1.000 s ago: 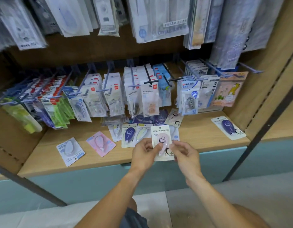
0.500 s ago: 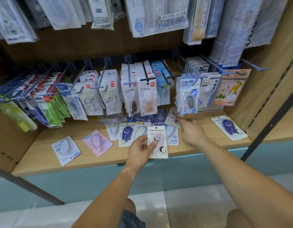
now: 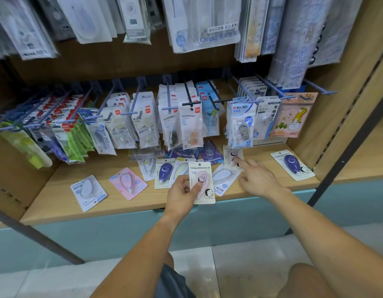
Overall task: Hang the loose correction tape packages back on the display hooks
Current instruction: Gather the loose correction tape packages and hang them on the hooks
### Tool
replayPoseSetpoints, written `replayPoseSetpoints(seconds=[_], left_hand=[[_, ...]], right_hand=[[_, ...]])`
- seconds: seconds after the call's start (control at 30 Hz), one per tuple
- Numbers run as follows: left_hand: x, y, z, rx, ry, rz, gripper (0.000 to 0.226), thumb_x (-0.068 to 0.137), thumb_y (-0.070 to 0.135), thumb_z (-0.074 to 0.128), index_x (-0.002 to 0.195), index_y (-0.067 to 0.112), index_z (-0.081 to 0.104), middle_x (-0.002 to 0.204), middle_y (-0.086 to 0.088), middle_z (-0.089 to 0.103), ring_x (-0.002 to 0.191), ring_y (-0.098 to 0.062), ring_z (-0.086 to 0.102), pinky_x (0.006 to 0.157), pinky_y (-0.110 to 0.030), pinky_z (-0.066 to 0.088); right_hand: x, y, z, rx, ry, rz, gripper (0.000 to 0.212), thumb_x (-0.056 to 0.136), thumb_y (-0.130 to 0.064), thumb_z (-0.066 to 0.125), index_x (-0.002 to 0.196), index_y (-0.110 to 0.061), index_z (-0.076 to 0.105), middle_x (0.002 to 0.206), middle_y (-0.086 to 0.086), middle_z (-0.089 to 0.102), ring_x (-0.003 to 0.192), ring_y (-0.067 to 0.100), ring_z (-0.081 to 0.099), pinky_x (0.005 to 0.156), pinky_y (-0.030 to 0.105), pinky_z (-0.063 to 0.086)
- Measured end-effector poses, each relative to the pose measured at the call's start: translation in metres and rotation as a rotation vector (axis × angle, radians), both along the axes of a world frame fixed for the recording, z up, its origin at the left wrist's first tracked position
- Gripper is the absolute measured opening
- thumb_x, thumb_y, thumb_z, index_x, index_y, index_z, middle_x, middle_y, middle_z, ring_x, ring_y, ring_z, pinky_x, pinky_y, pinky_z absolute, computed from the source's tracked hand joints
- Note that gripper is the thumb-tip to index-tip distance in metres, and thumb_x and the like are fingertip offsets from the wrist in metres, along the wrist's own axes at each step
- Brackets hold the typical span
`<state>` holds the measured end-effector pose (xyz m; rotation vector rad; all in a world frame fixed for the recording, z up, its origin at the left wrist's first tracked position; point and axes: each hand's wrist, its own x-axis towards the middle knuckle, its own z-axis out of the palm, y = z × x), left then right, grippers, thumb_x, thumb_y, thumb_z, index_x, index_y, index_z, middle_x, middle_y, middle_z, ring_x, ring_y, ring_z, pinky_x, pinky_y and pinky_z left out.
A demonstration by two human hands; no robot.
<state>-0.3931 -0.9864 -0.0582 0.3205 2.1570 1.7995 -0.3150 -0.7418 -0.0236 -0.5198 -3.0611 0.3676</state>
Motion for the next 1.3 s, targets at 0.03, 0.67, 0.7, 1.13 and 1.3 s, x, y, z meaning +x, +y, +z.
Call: replayPoseSetpoints(seconds=[0.03,0.67,0.7,1.13,1.3], left_hand=[[0.002,-0.001,0.002,0.002,0.002,0.003,0.03,0.097,0.027,0.075,0.122,0.021,0.062,0.096,-0.006,0.078,0.091,-0.028,0.074,0.089,-0.046,0.06],[0.019,0.0,0.015,-0.115,0.085,0.034,0.031,0.098,0.036,0.072,0.119,0.02,0.056,0.098,0.003,0.081,0.085,-0.011,0.076,0.072,-0.025,0.057],[0.02,0.0,0.016,-0.12,0.089,0.034,0.03,0.098,0.036,0.072,0.118,0.02,0.056,0.097,0.003,0.081,0.084,-0.011,0.076,0.072,-0.026,0.056],[0.038,0.003,0.021,0.285,-0.321,0.116,0.024,0.093,0.01,0.076,0.109,0.011,0.058,0.106,-0.02,0.078,0.09,-0.031,0.077,0.084,-0.043,0.057],[0.058,-0.002,0.031,0.565,-0.588,-0.058,0.05,0.089,0.019,0.063,0.133,-0.004,0.063,0.122,-0.025,0.07,0.097,-0.028,0.071,0.078,-0.036,0.06]], right_hand=[[0.004,-0.002,0.001,0.024,-0.011,-0.003,0.068,0.1,-0.036,0.048,0.162,-0.029,0.023,0.149,0.004,0.046,0.13,0.031,0.043,0.107,0.039,0.041],[0.082,0.008,-0.01,0.213,0.208,-0.123,0.041,0.084,-0.031,0.078,0.119,-0.025,0.059,0.125,-0.008,0.066,0.102,0.025,0.062,0.073,0.033,0.048],[0.086,0.009,-0.013,0.207,0.255,-0.138,0.04,0.085,-0.021,0.076,0.123,-0.022,0.061,0.128,-0.004,0.068,0.101,0.029,0.064,0.075,0.036,0.052],[0.097,-0.097,-0.021,-0.019,0.99,0.018,0.037,0.099,-0.005,0.052,0.133,-0.001,0.066,0.133,0.005,0.068,0.122,0.016,0.062,0.114,0.024,0.041],[0.086,-0.134,-0.041,-0.04,0.934,0.127,0.037,0.103,-0.009,0.048,0.135,-0.001,0.065,0.127,0.006,0.07,0.113,0.027,0.067,0.102,0.034,0.052]])
